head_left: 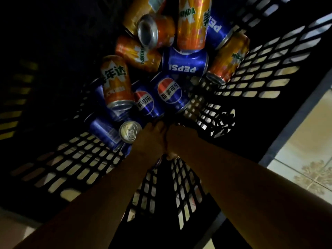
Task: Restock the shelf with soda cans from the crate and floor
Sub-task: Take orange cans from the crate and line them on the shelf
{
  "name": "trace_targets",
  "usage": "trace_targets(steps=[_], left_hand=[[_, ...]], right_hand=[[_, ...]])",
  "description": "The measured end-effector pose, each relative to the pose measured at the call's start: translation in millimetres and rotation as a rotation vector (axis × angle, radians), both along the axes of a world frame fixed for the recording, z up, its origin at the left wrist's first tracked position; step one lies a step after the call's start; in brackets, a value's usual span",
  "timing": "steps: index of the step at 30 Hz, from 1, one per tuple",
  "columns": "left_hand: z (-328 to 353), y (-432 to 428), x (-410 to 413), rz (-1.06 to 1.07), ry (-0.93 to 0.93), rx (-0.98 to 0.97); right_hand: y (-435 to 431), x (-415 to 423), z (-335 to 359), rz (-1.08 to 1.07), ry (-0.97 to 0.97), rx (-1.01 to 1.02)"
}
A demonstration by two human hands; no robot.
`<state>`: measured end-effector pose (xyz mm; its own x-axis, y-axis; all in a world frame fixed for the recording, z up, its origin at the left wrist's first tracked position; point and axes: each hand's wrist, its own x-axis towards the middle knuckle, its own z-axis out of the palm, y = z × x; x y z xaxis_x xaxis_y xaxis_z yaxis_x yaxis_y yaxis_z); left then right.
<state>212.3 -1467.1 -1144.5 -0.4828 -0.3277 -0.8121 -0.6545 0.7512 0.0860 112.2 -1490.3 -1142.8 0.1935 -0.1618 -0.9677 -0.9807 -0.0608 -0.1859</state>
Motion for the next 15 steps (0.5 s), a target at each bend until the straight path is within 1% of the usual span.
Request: trace_targets(steps=[1,4,5,6,7,8,9,10,11,13,15], left_hand=[[-3,-3,-2,-0.005,0.000,0.010],[-5,-8,-6,0.107,-0.008,0.025],[-3,-9,-4,0.111,0.028,-0.047],[4,-12,-1,0.098,0.102,-0.154],[15,-15,2,0.079,0.137,-0.202],[28,-19,6,0.046,0.149,-0.148],[43,-20,10,0.012,0.150,-0.042],[63,-23,14,0.013,0.143,0.059],[86,-27,18,0.052,0.142,0.118],[136,-31,24,0.201,0.199,0.155],[191,-28,28,0.418,0.295,0.184]], right_hand=[[-1,-2,-3,-0.036,0.003,0.007],[-5,-3,-3,-0.155,0.007,0.013],[-6,-3,-1,-0.157,0.001,-0.015],[-6,-3,4,-0.145,-0.005,-0.050],[-6,-4,13,-0.131,-0.013,-0.067],[-7,-5,25,-0.133,-0.029,-0.067],[-6,-5,38,-0.149,-0.047,-0.060],[-5,-5,52,-0.174,-0.068,-0.060],[-5,-6,70,-0.197,-0.089,-0.064],[-10,-12,114,-0.247,-0.136,-0.031],[-25,-22,176,-0.301,-0.206,0.033]])
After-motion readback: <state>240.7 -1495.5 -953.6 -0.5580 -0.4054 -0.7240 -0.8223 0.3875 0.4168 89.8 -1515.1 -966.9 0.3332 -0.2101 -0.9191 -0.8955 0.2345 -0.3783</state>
